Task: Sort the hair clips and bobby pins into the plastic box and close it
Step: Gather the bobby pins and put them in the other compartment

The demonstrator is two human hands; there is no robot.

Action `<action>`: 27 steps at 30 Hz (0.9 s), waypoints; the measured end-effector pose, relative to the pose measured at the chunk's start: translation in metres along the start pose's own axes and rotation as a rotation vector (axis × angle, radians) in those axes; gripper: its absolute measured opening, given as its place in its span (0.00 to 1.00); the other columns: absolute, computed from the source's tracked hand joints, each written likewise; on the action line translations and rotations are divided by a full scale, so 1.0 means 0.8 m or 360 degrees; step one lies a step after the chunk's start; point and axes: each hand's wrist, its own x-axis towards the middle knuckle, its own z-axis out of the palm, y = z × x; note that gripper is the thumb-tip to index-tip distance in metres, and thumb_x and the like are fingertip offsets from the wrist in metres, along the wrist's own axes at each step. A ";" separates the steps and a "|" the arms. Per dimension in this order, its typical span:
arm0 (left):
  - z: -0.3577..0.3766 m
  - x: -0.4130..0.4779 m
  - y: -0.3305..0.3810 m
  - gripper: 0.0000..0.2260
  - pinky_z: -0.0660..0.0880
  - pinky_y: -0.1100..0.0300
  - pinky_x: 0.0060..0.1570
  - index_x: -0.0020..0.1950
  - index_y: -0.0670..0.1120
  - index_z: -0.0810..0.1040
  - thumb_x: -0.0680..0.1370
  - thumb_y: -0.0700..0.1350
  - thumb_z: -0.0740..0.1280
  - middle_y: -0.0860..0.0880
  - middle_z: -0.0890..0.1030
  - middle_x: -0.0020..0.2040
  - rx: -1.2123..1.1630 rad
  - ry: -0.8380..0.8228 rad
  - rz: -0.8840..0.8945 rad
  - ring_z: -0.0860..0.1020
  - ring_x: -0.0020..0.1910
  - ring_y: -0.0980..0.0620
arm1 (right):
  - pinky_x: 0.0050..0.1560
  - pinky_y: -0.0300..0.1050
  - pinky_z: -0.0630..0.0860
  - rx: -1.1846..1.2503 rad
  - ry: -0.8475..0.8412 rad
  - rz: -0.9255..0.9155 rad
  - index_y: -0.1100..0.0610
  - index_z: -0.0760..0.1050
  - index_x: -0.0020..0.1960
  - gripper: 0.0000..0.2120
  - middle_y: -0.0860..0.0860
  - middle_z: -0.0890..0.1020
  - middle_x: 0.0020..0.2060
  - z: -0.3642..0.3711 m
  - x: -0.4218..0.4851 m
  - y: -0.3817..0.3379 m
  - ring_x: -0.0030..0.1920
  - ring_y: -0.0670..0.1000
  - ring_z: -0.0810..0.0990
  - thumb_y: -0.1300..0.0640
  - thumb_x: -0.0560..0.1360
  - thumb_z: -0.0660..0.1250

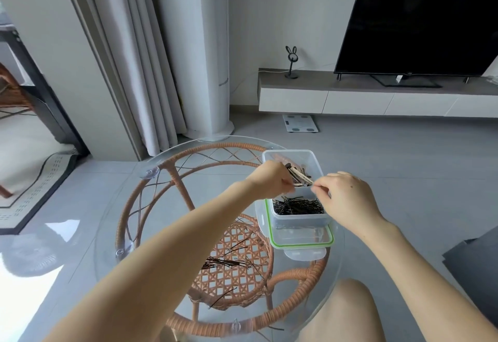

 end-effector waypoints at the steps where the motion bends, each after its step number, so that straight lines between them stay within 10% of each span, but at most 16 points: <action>1: -0.004 -0.003 0.002 0.10 0.74 0.58 0.42 0.48 0.37 0.83 0.76 0.42 0.65 0.41 0.82 0.41 -0.0025 0.0029 -0.0004 0.75 0.37 0.49 | 0.34 0.43 0.66 0.0019 0.0006 -0.0004 0.55 0.80 0.40 0.09 0.50 0.80 0.34 -0.001 -0.001 -0.004 0.39 0.54 0.72 0.56 0.75 0.63; 5: -0.028 -0.038 -0.019 0.11 0.77 0.55 0.47 0.49 0.39 0.82 0.77 0.44 0.63 0.43 0.83 0.45 0.0003 0.0239 -0.0083 0.79 0.42 0.46 | 0.39 0.44 0.74 0.0375 -0.0069 -0.0090 0.57 0.81 0.42 0.07 0.50 0.82 0.36 -0.004 -0.014 -0.033 0.38 0.52 0.78 0.57 0.74 0.66; 9: -0.030 -0.119 -0.091 0.11 0.75 0.54 0.58 0.57 0.49 0.79 0.77 0.48 0.63 0.48 0.79 0.59 0.0236 0.0162 -0.0321 0.77 0.56 0.49 | 0.50 0.40 0.74 0.0577 -0.0686 -0.0190 0.54 0.76 0.61 0.19 0.45 0.78 0.46 0.019 -0.048 -0.083 0.46 0.46 0.77 0.49 0.72 0.69; 13: 0.015 -0.216 -0.160 0.19 0.57 0.46 0.73 0.66 0.57 0.71 0.78 0.59 0.54 0.50 0.67 0.72 0.0409 0.0217 -0.0664 0.63 0.72 0.47 | 0.73 0.44 0.50 0.0402 -0.1049 -0.0347 0.50 0.47 0.76 0.44 0.45 0.52 0.75 0.063 -0.080 -0.105 0.75 0.46 0.49 0.40 0.69 0.68; 17: 0.071 -0.276 -0.186 0.40 0.39 0.47 0.74 0.72 0.57 0.62 0.68 0.70 0.32 0.51 0.58 0.76 0.0253 0.0282 -0.0807 0.48 0.77 0.45 | 0.73 0.46 0.37 0.0337 -0.0987 -0.0350 0.50 0.34 0.74 0.50 0.46 0.35 0.74 0.116 -0.100 -0.113 0.73 0.46 0.33 0.31 0.68 0.60; 22: 0.093 -0.257 -0.158 0.41 0.36 0.58 0.72 0.73 0.51 0.59 0.70 0.69 0.29 0.52 0.57 0.76 0.0009 0.0459 -0.0699 0.44 0.74 0.56 | 0.73 0.44 0.35 0.0359 -0.0805 -0.0222 0.55 0.37 0.75 0.49 0.51 0.39 0.75 0.150 -0.102 -0.140 0.75 0.49 0.36 0.27 0.65 0.45; 27: 0.111 -0.226 -0.119 0.23 0.40 0.65 0.72 0.72 0.46 0.63 0.81 0.53 0.44 0.50 0.63 0.74 -0.0179 0.0461 -0.0519 0.53 0.75 0.57 | 0.69 0.36 0.37 0.0603 -0.0477 -0.0032 0.59 0.52 0.75 0.28 0.53 0.55 0.75 0.162 -0.100 -0.179 0.76 0.53 0.50 0.55 0.79 0.58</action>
